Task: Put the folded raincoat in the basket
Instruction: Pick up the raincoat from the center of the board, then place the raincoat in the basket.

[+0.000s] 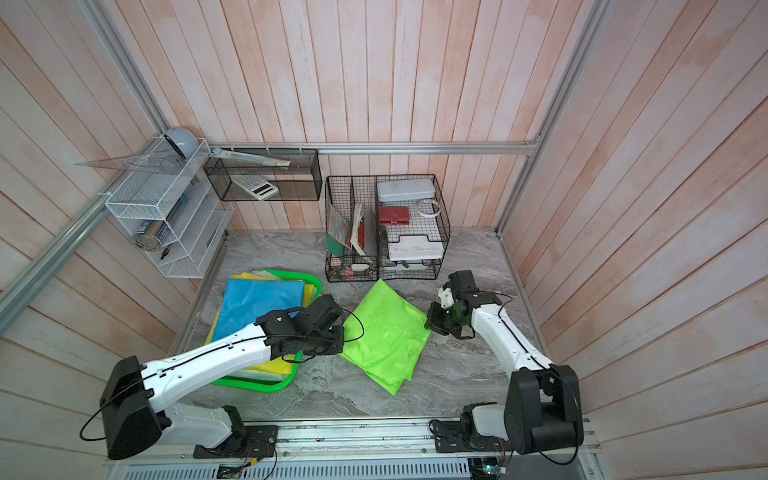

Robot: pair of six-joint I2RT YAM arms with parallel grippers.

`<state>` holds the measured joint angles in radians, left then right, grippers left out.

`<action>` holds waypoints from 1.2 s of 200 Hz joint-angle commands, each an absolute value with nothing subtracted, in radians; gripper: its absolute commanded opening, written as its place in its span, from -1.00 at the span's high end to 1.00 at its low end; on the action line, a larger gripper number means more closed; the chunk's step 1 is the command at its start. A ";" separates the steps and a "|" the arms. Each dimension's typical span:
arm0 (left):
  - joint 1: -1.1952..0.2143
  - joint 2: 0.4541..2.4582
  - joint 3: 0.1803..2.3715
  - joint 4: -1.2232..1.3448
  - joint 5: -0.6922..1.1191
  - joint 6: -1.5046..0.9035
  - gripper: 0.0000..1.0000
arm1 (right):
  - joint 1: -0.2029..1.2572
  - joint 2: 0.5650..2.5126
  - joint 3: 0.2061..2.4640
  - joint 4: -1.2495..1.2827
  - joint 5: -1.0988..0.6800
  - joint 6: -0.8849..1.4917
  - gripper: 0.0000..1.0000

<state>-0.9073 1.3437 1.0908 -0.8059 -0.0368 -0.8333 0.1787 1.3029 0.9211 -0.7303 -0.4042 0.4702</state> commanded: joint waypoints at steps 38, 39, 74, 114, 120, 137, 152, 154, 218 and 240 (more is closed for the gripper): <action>-0.724 1.156 1.243 -1.104 -0.161 -0.702 1.00 | 0.415 1.321 1.203 -0.790 -0.382 0.625 1.00; -0.719 1.153 1.244 -1.107 -0.162 -0.700 1.00 | 0.419 1.324 1.209 -0.789 -0.380 0.627 1.00; -0.520 1.099 1.272 -1.209 -0.176 -0.627 1.00 | 0.569 1.485 1.381 -0.761 -0.358 0.674 1.00; -0.335 1.092 1.276 -1.273 -0.243 -0.571 1.00 | 0.690 1.665 1.535 -0.733 -0.338 0.700 1.00; -0.311 1.095 1.270 -1.277 -0.241 -0.565 1.00 | 0.702 1.693 1.553 -0.728 -0.342 0.705 1.00; -0.252 1.099 1.259 -1.288 -0.252 -0.553 1.00 | 0.728 1.761 1.608 -0.714 -0.354 0.715 1.00; -0.211 1.090 1.250 -1.297 -0.265 -0.559 1.00 | 0.740 1.815 1.655 -0.692 -0.358 0.720 1.00; -0.205 1.086 1.249 -1.298 -0.264 -0.561 1.00 | 0.741 1.821 1.661 -0.690 -0.359 0.721 1.00; -0.050 0.998 1.137 -1.293 -0.247 -0.594 1.00 | 0.755 2.088 1.926 -0.620 -0.431 0.748 1.00; -0.002 0.974 1.110 -1.277 -0.256 -0.581 1.00 | 0.772 2.164 2.023 -0.631 -0.452 0.751 1.00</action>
